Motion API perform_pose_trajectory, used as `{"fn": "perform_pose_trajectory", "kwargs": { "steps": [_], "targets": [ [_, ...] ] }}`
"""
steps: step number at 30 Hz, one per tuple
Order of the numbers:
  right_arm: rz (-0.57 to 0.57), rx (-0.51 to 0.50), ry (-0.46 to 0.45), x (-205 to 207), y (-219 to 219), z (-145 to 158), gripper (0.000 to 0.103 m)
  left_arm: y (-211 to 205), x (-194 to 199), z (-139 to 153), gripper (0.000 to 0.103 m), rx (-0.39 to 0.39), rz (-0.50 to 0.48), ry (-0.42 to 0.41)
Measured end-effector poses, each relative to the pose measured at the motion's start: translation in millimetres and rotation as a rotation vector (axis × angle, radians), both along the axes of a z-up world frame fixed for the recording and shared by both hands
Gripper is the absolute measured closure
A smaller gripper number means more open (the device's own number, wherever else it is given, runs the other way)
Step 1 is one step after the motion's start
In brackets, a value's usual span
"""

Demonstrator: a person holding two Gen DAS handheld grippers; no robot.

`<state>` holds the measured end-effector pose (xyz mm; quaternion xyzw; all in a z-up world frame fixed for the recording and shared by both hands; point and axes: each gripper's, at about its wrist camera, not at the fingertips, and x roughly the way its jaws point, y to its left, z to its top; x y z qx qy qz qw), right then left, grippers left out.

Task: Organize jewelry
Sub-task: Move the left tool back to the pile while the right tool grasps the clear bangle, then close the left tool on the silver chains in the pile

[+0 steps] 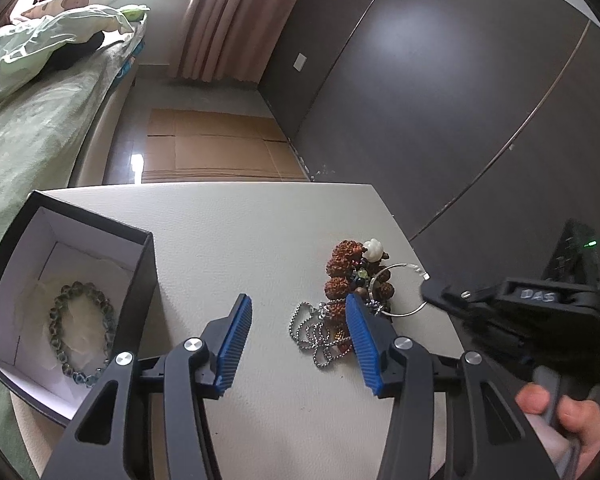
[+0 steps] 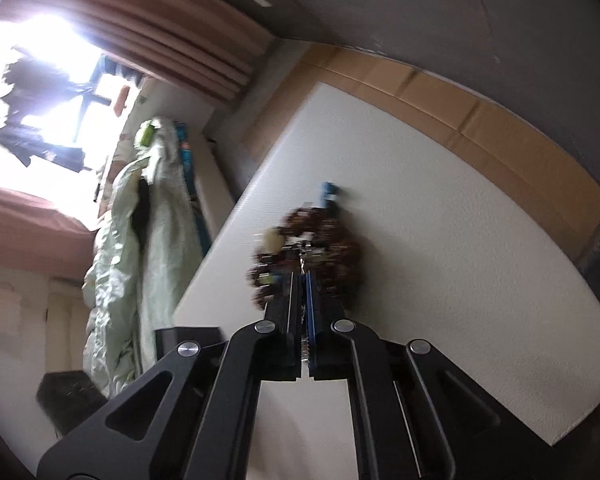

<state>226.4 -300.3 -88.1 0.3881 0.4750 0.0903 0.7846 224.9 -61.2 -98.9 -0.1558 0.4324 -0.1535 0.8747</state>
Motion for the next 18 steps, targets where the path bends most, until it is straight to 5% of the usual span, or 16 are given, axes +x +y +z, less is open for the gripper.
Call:
{"fn": "perform_pose_trajectory", "kwargs": {
  "steps": [10, 18],
  "targets": [
    [0.091, -0.013, -0.159, -19.1, 21.5, 45.3, 0.099, -1.5, -8.7, 5.3, 0.057, -0.003, -0.001, -0.027],
    [0.106, 0.000, -0.200, -26.8, 24.5, 53.4, 0.099, 4.0, -12.0, 5.5, 0.057, -0.002, 0.014, -0.023]
  ]
}}
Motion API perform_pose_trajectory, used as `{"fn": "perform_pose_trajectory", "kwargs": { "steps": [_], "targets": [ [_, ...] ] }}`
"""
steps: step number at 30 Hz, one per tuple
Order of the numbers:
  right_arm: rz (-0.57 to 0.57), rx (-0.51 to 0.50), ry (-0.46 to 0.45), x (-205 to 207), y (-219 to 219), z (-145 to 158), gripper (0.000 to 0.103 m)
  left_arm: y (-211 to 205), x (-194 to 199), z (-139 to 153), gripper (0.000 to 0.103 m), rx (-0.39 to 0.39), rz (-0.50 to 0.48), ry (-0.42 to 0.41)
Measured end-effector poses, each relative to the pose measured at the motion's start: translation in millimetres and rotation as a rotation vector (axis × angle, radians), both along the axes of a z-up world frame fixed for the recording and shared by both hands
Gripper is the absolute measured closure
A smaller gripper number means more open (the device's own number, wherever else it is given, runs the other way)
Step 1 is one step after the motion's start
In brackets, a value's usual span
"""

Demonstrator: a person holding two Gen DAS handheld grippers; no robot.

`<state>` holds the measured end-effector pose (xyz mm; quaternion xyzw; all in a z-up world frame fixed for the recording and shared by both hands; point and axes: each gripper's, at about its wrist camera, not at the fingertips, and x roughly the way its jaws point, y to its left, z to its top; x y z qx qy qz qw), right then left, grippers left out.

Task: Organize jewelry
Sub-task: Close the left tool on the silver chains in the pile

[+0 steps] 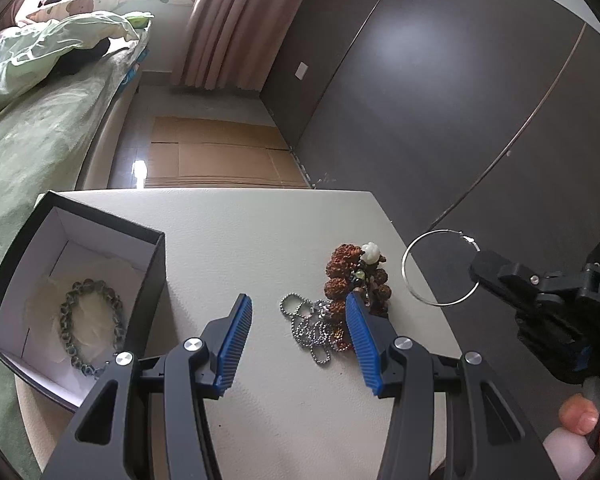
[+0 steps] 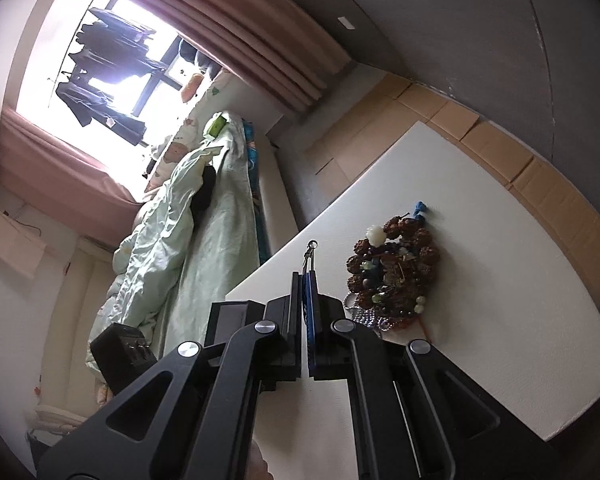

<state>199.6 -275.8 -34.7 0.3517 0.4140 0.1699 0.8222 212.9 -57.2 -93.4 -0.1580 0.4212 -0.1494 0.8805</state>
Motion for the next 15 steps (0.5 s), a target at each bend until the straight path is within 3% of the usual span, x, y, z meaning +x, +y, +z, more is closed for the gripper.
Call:
{"fn": "perform_pose_trajectory", "kwargs": {
  "steps": [4, 15],
  "targets": [
    [-0.020, 0.007, 0.012, 0.3, -5.7, -2.4, 0.099, -9.4, 1.6, -8.5, 0.057, 0.020, -0.020, 0.024],
    [-0.076, 0.010, 0.036, 3.1, -30.8, -6.6, 0.099, -48.2, 17.7, -49.6, 0.057, 0.170, -0.075, 0.077]
  ]
}}
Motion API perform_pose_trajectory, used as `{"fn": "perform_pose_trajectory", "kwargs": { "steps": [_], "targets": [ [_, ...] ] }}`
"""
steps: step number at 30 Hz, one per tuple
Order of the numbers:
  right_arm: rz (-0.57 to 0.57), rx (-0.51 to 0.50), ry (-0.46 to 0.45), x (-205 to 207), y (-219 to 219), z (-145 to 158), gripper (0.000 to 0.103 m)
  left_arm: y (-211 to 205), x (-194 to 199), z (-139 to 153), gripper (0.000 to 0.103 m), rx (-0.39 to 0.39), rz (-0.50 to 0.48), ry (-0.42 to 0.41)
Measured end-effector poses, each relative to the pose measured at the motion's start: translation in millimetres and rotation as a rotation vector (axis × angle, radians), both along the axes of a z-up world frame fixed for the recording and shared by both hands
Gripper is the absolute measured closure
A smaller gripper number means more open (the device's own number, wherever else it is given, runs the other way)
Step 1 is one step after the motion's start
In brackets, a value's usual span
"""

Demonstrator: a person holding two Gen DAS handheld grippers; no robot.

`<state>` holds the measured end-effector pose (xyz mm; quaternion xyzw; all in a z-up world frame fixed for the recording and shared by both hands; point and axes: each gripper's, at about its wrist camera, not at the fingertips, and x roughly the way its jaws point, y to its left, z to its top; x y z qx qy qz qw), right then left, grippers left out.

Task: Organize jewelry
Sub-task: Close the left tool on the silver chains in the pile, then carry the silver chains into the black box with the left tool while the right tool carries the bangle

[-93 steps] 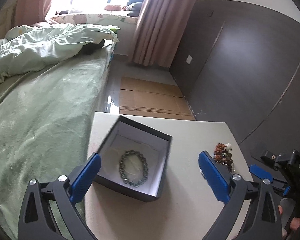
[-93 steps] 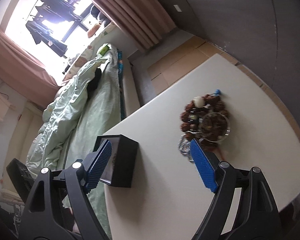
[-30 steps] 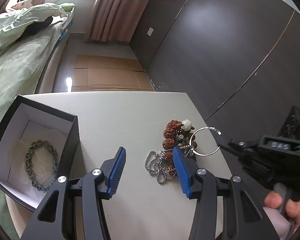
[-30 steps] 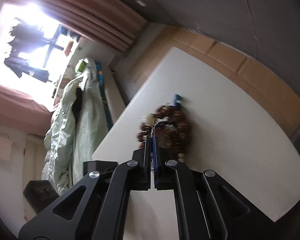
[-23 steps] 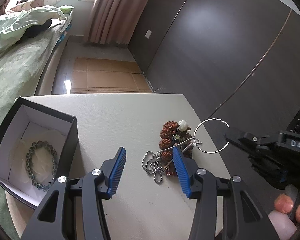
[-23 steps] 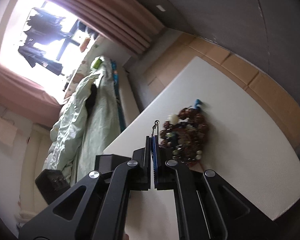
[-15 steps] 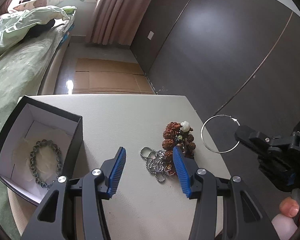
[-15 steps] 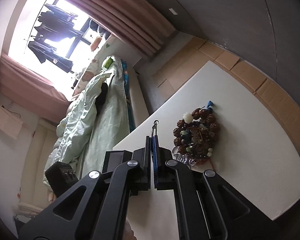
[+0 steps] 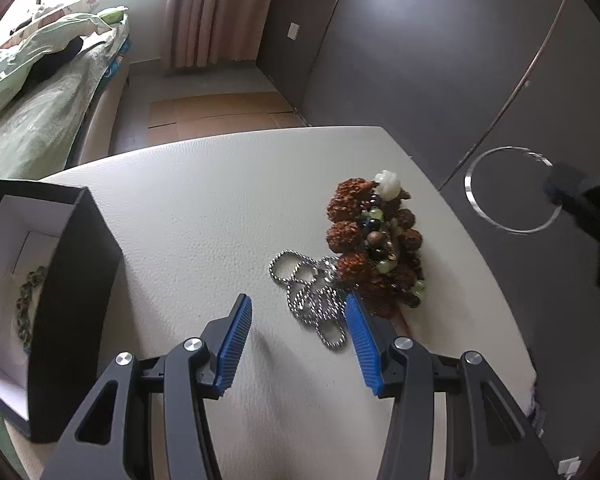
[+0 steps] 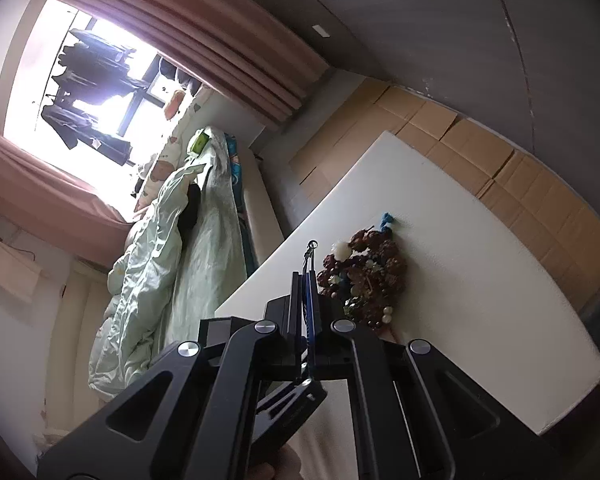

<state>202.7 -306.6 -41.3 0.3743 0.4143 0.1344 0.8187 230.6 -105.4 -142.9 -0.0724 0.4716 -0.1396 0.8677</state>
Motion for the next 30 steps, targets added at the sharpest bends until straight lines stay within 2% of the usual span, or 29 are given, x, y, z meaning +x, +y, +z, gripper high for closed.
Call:
{"fn": "perform_pose_trajectory", "kwargs": {
  "steps": [3, 5, 8, 10, 12, 13, 14, 16, 17, 20, 23, 30],
  "targets": [
    [0.002, 0.002, 0.001, 0.9, -0.5, -0.1, 0.099, -5.7, 4.5, -6.3, 0.057, 0.020, 0.000, -0.013],
    [0.001, -0.002, 0.003, 1.0, -0.9, -0.3, 0.099, -11.8, 3.7, -7.0, 0.057, 0.062, -0.008, -0.032],
    [0.006, 0.000, 0.009, 3.2, -1.5, -0.9, 0.099, -29.5, 0.9, -9.2, 0.060, 0.201, -0.037, -0.048],
    [0.006, 0.002, 0.012, 4.2, -0.7, -0.6, 0.099, -33.8, -1.1, -10.8, 0.062, 0.228, -0.052, -0.063],
    [0.007, 0.002, 0.013, 4.3, -0.8, -0.1, 0.099, -30.8, 0.6, -11.2, 0.068, 0.221, -0.048, -0.053],
    [0.006, 0.001, 0.013, 4.5, -0.8, -0.3, 0.099, -28.5, 1.5, -10.9, 0.083, 0.221, -0.046, -0.053],
    [0.008, -0.004, 0.013, 4.5, -0.5, -0.3, 0.099, -26.1, 2.6, -10.5, 0.089, 0.219, -0.042, -0.044],
    [0.012, -0.013, 0.014, 4.2, 1.9, 0.0, 0.099, -24.8, 0.6, -9.8, 0.091, 0.210, -0.050, -0.043],
    [0.015, -0.016, 0.015, 3.6, 3.2, -0.3, 0.099, -23.8, -0.9, -8.9, 0.102, 0.200, -0.048, -0.044],
    [0.016, -0.018, 0.017, 2.9, 4.4, -0.6, 0.099, -16.3, -0.7, -5.9, 0.101, 0.142, -0.040, -0.028],
    [0.013, -0.018, 0.015, 0.7, 4.0, -0.2, 0.099, -3.8, -2.6, 5.7, 0.101, 0.096, -0.021, -0.047],
    [0.016, -0.020, 0.017, -0.7, 4.2, -0.8, 0.099, 27.8, -11.3, 50.5, 0.101, -0.029, 0.027, -0.119]
  ]
}}
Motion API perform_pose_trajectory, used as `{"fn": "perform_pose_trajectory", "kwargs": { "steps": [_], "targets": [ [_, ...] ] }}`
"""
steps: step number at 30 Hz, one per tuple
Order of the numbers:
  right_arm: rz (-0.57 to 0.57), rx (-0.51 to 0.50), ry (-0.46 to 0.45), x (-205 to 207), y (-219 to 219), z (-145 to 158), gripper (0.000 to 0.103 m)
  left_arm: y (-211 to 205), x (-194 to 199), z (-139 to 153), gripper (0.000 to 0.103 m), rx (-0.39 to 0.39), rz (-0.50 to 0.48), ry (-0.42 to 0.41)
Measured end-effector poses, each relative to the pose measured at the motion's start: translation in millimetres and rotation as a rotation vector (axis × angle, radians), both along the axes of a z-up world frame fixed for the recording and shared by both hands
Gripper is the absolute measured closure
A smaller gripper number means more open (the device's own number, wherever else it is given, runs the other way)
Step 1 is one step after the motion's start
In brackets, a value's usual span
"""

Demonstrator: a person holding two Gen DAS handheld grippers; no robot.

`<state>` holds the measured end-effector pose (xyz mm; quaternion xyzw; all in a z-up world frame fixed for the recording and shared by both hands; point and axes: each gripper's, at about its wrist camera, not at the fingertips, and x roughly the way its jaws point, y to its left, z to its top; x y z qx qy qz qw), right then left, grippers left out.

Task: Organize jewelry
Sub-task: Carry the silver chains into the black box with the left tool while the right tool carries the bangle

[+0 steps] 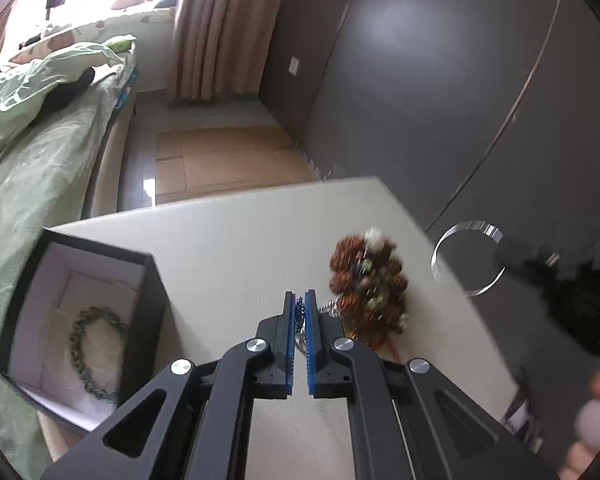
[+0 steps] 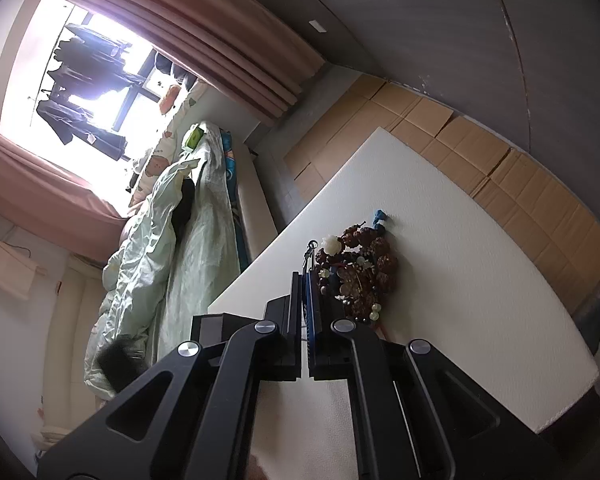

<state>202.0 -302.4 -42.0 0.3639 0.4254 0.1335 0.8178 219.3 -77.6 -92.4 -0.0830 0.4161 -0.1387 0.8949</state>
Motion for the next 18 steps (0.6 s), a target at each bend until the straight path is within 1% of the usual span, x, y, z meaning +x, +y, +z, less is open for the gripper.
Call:
{"fn": "perform_pose_trajectory", "kwargs": {
  "steps": [4, 10, 14, 18],
  "targets": [
    [0.001, -0.004, 0.000, 0.9, 0.1, -1.1, 0.099, 11.3, -7.8, 29.3, 0.101, -0.024, 0.018, -0.062],
    [0.023, 0.034, -0.013, 2.2, 1.3, -0.6, 0.099, 24.8, -26.5, 77.6, 0.101, -0.031, 0.033, -0.152],
    [0.059, 0.045, -0.037, 0.1, 7.4, 3.8, 0.099, 35.4, -38.1, 122.6, 0.101, -0.014, 0.052, -0.223],
    [0.097, 0.034, -0.065, -0.8, 15.0, 11.3, 0.099, 41.7, -49.6, 163.1, 0.101, 0.009, 0.067, -0.287]
  ]
}}
